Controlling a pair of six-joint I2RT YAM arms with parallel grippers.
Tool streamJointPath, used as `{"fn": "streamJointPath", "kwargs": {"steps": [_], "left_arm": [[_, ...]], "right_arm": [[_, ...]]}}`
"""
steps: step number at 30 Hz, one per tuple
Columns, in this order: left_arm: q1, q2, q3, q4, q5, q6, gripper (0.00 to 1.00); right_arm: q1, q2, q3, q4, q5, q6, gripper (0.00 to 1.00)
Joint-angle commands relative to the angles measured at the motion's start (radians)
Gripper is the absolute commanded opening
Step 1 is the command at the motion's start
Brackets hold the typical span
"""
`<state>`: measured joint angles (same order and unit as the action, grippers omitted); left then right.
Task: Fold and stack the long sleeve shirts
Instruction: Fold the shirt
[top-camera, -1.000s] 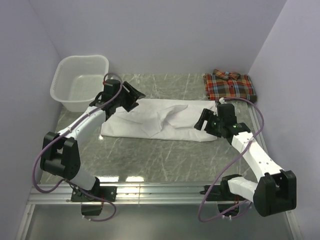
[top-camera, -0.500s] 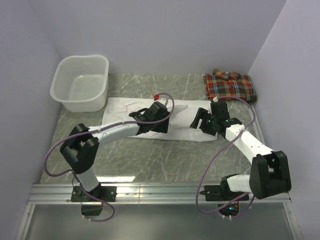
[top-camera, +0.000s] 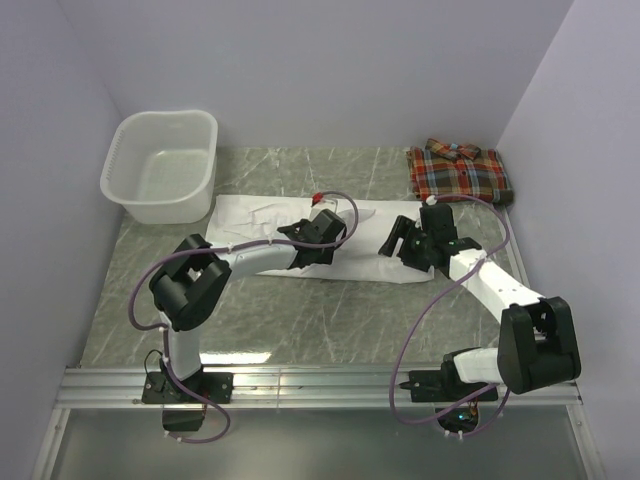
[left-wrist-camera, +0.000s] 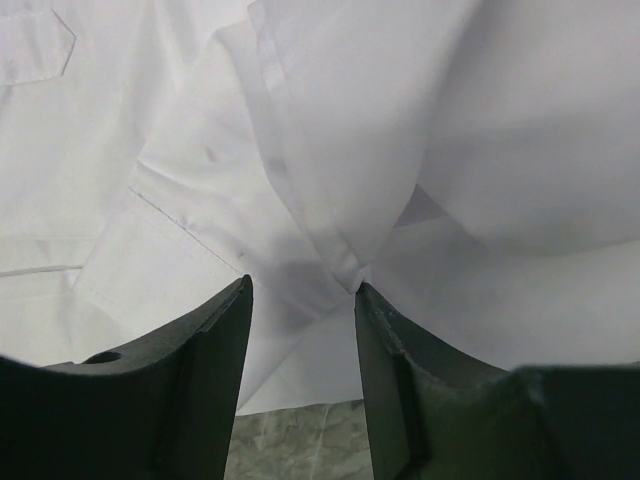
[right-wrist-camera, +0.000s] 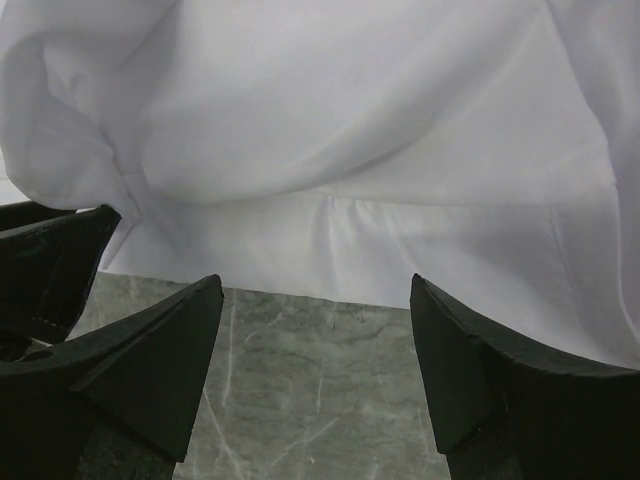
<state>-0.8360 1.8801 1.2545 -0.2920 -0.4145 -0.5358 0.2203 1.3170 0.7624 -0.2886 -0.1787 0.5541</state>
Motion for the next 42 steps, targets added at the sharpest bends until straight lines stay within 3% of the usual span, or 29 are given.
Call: {"fn": "streamJointPath", "kwargs": {"steps": [1,16,19,21,22,24,29,33,37,42], "left_arm": [[-0.006,0.001,0.033,0.06,-0.006,-0.016,0.51],[-0.009,0.031,0.039,0.096,-0.032,-0.089,0.49],[-0.008,0.042,0.058,0.087,-0.058,-0.087,0.29],[-0.008,0.053,0.08,0.07,-0.066,-0.085,0.07],[-0.006,0.053,0.11,0.039,-0.07,-0.085,0.01],[-0.003,0.028,0.143,0.011,-0.052,-0.072,0.01],[0.053,-0.077,0.282,-0.111,0.126,-0.072,0.01],[0.152,-0.105,0.356,-0.22,0.423,-0.191,0.01],[0.236,-0.185,0.236,-0.179,0.615,-0.338,0.01],[0.327,-0.346,0.013,0.029,0.795,-0.599,0.01]], "right_arm": [[0.008,0.001,-0.012,0.04,-0.004,0.01,0.82],[0.01,-0.005,-0.032,0.049,-0.01,0.02,0.82],[0.01,-0.007,-0.038,0.052,-0.01,0.021,0.82],[0.011,-0.009,-0.041,0.051,-0.013,0.02,0.82],[0.01,-0.009,-0.04,0.049,-0.012,0.02,0.82],[0.01,-0.015,-0.035,0.042,-0.01,0.017,0.82],[0.01,-0.042,-0.025,0.023,0.001,0.003,0.82],[0.01,-0.053,-0.021,0.025,-0.004,0.001,0.82],[0.01,-0.064,-0.018,0.023,-0.021,-0.002,0.82],[0.011,-0.082,-0.015,0.026,-0.028,-0.019,0.82]]}}
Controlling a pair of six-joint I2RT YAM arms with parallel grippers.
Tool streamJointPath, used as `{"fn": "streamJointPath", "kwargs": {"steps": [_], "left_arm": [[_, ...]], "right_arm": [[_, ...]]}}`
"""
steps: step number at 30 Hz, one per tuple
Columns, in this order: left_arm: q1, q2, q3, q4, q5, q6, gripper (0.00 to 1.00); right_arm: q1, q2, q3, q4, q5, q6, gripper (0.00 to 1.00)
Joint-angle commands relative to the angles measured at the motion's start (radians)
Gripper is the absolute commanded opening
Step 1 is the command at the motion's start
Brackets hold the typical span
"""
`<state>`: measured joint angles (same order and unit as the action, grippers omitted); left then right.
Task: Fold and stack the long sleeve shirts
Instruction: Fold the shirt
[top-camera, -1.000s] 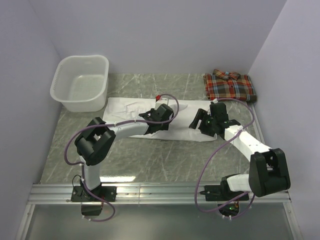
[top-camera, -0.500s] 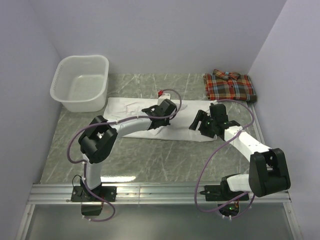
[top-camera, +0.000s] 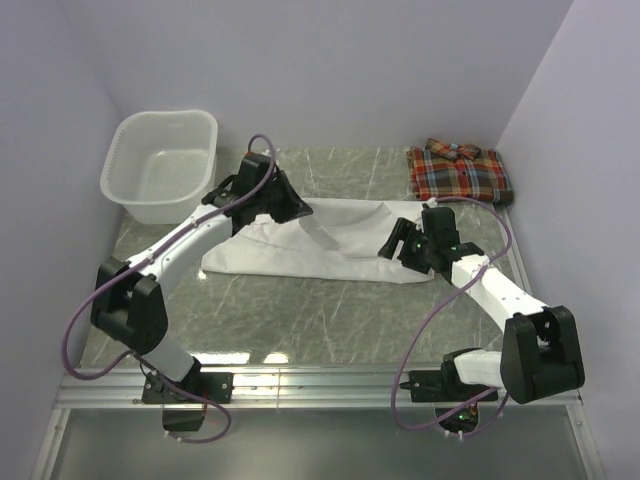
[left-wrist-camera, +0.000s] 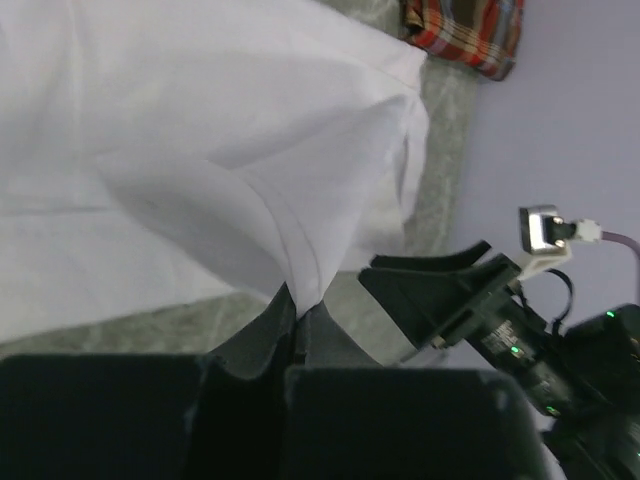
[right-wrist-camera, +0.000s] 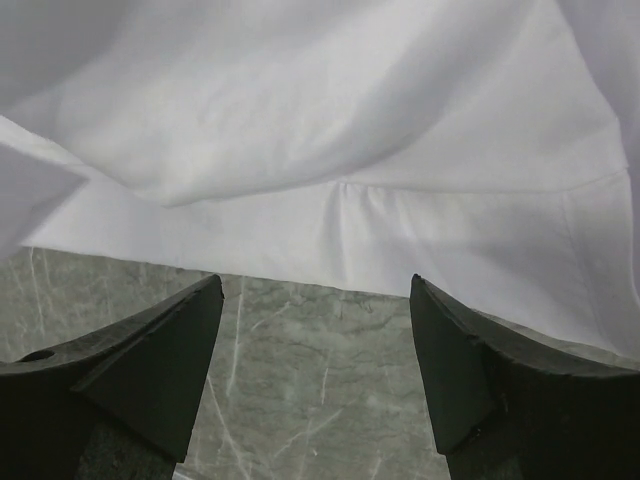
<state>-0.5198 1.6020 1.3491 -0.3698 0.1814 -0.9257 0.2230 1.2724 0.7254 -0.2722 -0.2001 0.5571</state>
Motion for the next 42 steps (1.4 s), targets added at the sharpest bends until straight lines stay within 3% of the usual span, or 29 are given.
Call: {"fn": "streamJointPath", "kwargs": {"steps": [1,6,12,16,17,20,22,28,32,38,42], "left_arm": [[0.01,-0.082,-0.131,0.176,0.239,-0.235,0.01],[0.01,-0.083,-0.192,0.295,0.306,-0.364,0.04],[0.073,-0.044,-0.164,0.266,0.13,-0.322,0.07],[0.138,0.013,-0.156,0.282,0.124,-0.341,0.2],[0.156,0.033,-0.157,0.287,0.116,-0.343,0.34],[0.187,0.084,-0.117,0.217,0.085,-0.287,0.57],[0.191,0.087,-0.078,0.154,0.054,-0.247,0.64],[0.191,0.013,-0.01,-0.032,-0.043,-0.015,0.67],[0.19,-0.097,-0.054,-0.089,-0.147,0.192,0.67],[0.19,-0.282,-0.258,-0.071,-0.266,0.39,0.7],[0.19,-0.402,-0.402,0.003,-0.341,0.438,0.72]], "right_arm": [[0.007,-0.036,0.022,0.008,-0.01,-0.023,0.82],[0.009,-0.028,0.022,0.018,-0.006,-0.029,0.82],[0.009,-0.018,0.009,0.034,-0.002,-0.02,0.82],[0.007,-0.021,0.011,0.031,-0.002,-0.026,0.82],[0.007,-0.021,0.011,0.03,-0.001,-0.029,0.82],[0.009,-0.031,0.014,0.027,-0.001,-0.046,0.82],[0.021,-0.042,0.019,0.03,-0.001,-0.071,0.82],[0.075,-0.006,0.11,0.074,-0.053,-0.17,0.8],[0.142,0.096,0.222,0.082,-0.068,-0.221,0.79],[0.154,0.31,0.359,0.143,-0.088,-0.077,0.79],[0.156,0.462,0.404,0.217,-0.143,0.039,0.79]]}}
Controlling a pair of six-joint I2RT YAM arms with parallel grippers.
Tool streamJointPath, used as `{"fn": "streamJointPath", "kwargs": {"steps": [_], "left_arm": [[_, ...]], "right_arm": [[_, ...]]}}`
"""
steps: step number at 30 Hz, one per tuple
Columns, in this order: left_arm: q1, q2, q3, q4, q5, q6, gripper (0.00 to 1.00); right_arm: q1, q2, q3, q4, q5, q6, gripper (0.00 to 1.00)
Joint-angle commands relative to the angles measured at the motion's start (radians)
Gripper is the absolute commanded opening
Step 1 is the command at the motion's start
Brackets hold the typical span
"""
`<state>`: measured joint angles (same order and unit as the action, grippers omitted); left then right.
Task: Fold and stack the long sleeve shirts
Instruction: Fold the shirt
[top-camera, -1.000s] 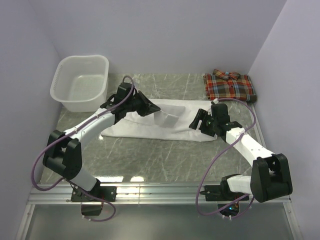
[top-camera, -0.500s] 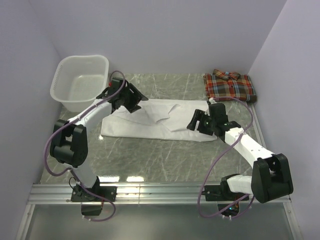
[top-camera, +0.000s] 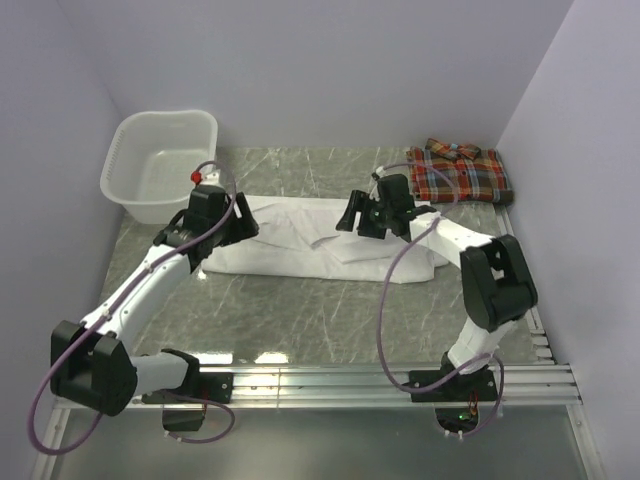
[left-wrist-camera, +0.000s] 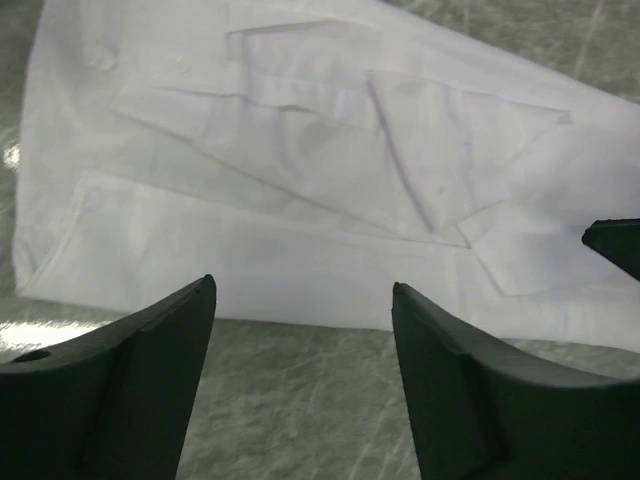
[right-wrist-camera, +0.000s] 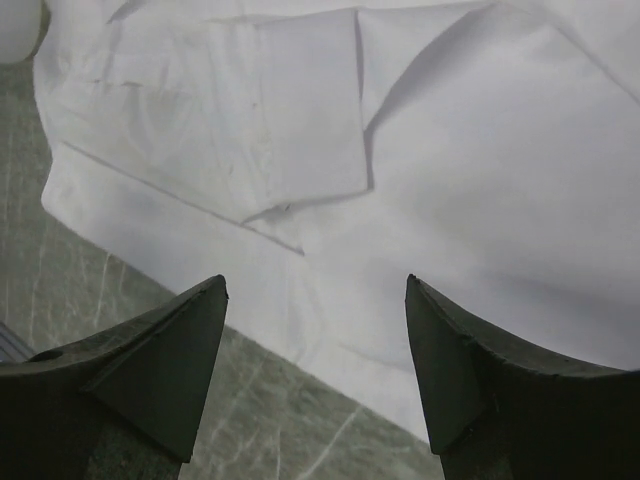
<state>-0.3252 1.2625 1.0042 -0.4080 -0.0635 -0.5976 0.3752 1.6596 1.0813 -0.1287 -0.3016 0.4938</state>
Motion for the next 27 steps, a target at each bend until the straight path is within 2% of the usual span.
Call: {"fn": "streamJointPath", "kwargs": {"steps": [1,2,4,13,22,27], "left_arm": [[-0.005,-0.081,-0.071,0.05,-0.126,0.11,0.78],[-0.005,-0.107,-0.081,0.06,-0.137,0.114,0.92],[-0.005,-0.117,-0.087,0.066,-0.179,0.114,0.93],[-0.005,-0.112,-0.085,0.067,-0.263,0.111,0.91],[-0.005,-0.123,-0.093,0.075,-0.26,0.107,0.91],[-0.005,-0.124,-0.095,0.075,-0.262,0.107,0.9]], "right_arm": [[0.004,0.098,0.069,0.09,-0.06,0.132,0.79],[0.005,0.123,0.081,0.096,-0.063,0.146,0.79],[0.005,0.184,0.106,0.118,-0.073,0.198,0.79],[0.011,0.295,0.098,0.221,-0.093,0.362,0.74],[0.031,0.354,0.129,0.261,-0.113,0.41,0.66],[0.034,0.377,0.147,0.271,-0.11,0.414,0.47]]}}
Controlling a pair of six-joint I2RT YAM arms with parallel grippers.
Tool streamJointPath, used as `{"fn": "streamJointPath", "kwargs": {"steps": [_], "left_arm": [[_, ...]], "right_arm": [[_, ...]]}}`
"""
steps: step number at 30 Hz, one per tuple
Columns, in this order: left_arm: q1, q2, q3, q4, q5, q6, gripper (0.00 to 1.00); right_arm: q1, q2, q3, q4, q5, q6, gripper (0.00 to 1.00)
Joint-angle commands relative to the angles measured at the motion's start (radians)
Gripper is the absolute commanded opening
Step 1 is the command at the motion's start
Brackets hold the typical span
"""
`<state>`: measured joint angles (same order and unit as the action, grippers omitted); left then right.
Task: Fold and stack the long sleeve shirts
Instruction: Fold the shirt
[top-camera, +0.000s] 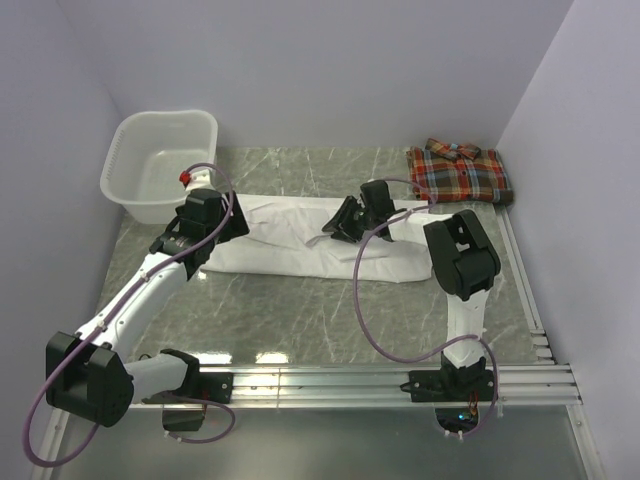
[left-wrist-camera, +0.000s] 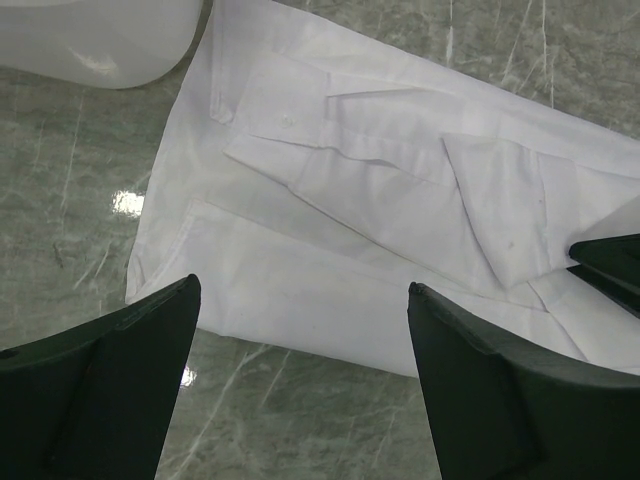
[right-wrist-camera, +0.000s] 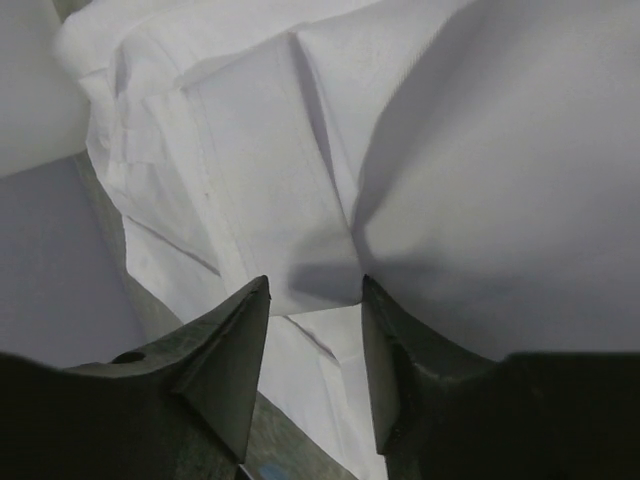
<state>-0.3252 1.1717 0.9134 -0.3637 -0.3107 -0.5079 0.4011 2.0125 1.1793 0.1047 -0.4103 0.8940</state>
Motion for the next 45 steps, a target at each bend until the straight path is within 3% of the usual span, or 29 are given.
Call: {"fn": "streamJointPath", "kwargs": {"steps": [1,8,14,19,32,37,45], "left_arm": [[-0.003,-0.033,-0.004,0.032,-0.01,0.019,0.9],[-0.005,-0.03,-0.004,0.032,-0.001,0.017,0.9],[-0.005,-0.033,-0.004,0.032,0.005,0.016,0.89],[-0.005,-0.03,-0.007,0.035,0.007,0.014,0.89],[-0.005,-0.017,-0.004,0.031,0.007,0.014,0.89],[-0.005,-0.009,-0.002,0.026,0.007,0.012,0.89],[-0.005,-0.009,0.001,0.019,-0.01,0.005,0.89]], "right_arm": [[0.007,0.029,0.054,0.036,-0.002,0.014,0.45],[0.01,0.025,0.075,0.027,0.011,-0.02,0.17],[0.008,0.017,0.098,0.023,0.011,-0.047,0.0],[0.01,-0.001,0.212,-0.051,0.03,-0.145,0.0],[0.024,0.081,0.822,-0.425,0.227,-0.598,0.0],[0.038,0.066,0.843,-0.425,0.252,-0.676,0.0],[0.149,-0.046,0.665,-0.364,0.245,-0.874,0.0]]}}
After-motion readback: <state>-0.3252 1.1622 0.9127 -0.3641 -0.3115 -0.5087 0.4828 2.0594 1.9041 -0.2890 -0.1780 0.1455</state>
